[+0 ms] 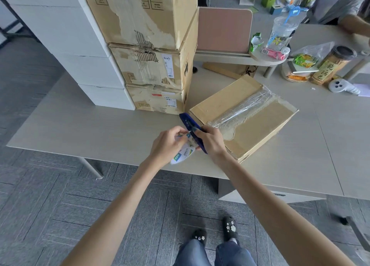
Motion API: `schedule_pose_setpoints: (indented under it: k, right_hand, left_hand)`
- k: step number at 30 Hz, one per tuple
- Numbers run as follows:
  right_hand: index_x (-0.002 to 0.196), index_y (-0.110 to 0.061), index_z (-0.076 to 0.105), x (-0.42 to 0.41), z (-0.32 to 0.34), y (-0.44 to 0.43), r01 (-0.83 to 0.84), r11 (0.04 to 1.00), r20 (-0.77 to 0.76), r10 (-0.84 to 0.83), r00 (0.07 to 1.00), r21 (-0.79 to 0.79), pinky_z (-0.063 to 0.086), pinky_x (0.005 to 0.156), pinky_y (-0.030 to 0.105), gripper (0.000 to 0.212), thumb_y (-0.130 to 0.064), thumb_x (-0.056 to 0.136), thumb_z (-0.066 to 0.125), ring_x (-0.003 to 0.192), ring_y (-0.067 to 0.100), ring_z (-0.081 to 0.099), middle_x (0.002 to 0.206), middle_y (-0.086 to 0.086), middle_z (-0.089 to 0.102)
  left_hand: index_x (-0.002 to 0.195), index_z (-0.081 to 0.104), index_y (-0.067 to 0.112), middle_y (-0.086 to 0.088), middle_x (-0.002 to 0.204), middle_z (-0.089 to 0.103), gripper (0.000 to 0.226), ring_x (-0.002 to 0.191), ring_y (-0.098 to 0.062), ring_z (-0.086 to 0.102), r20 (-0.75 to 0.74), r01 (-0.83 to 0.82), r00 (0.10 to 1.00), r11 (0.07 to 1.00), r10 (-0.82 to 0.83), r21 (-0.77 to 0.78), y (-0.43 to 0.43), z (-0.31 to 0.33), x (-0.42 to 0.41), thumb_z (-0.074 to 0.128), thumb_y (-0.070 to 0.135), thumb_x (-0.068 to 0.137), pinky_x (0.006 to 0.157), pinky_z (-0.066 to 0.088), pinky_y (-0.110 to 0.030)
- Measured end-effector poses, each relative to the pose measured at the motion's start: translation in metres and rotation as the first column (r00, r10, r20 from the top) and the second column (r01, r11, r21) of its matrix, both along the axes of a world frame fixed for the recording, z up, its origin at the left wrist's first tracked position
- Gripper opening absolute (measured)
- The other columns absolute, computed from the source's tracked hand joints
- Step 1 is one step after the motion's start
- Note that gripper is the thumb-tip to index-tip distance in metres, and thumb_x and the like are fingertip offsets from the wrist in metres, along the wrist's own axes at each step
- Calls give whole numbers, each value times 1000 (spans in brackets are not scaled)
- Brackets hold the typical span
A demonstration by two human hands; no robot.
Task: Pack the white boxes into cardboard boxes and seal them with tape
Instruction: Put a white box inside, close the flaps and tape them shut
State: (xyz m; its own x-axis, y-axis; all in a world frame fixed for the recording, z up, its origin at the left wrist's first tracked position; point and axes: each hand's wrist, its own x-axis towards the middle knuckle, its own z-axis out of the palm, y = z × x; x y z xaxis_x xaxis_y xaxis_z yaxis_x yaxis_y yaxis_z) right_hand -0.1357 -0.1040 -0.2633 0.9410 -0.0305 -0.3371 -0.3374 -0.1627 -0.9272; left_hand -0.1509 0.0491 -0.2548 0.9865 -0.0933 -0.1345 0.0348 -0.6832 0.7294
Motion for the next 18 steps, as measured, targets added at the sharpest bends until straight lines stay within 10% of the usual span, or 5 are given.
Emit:
schedule_pose_setpoints:
  k: [5, 12, 18]
  right_hand:
    - [83, -4, 67, 4, -5, -7, 93, 990, -78, -85, 993, 105, 35, 54, 26, 9, -10, 88, 64, 59, 22, 51, 67, 10, 58]
    - [109, -7, 48, 2, 2, -20, 116, 928, -158, -62, 985, 354, 48, 49, 24, 26, -8, 91, 66, 67, 19, 64, 91, 9, 65]
    - [111, -7, 53, 15, -7, -22, -71, 976, 98, 93, 991, -204, 49, 73, 31, 21, -10, 92, 63, 86, 17, 57, 96, 0, 59]
  left_hand:
    - [119, 44, 21, -2, 93, 69, 43, 74, -17, 59, -29, -117, 993, 973, 114, -200, -3, 0, 2, 63, 34, 82, 73, 47, -36]
    - [106, 36, 11, -12, 72, 54, 31, 54, -18, 36, -5, -99, 993, 839, 114, -536, -7, 4, -2, 61, 0, 92, 47, 31, -26]
    - [104, 48, 14, -8, 75, 64, 21, 59, -20, 48, 16, -96, 994, 909, 112, -406, 2, -15, 7, 64, 8, 92, 55, 36, -30]
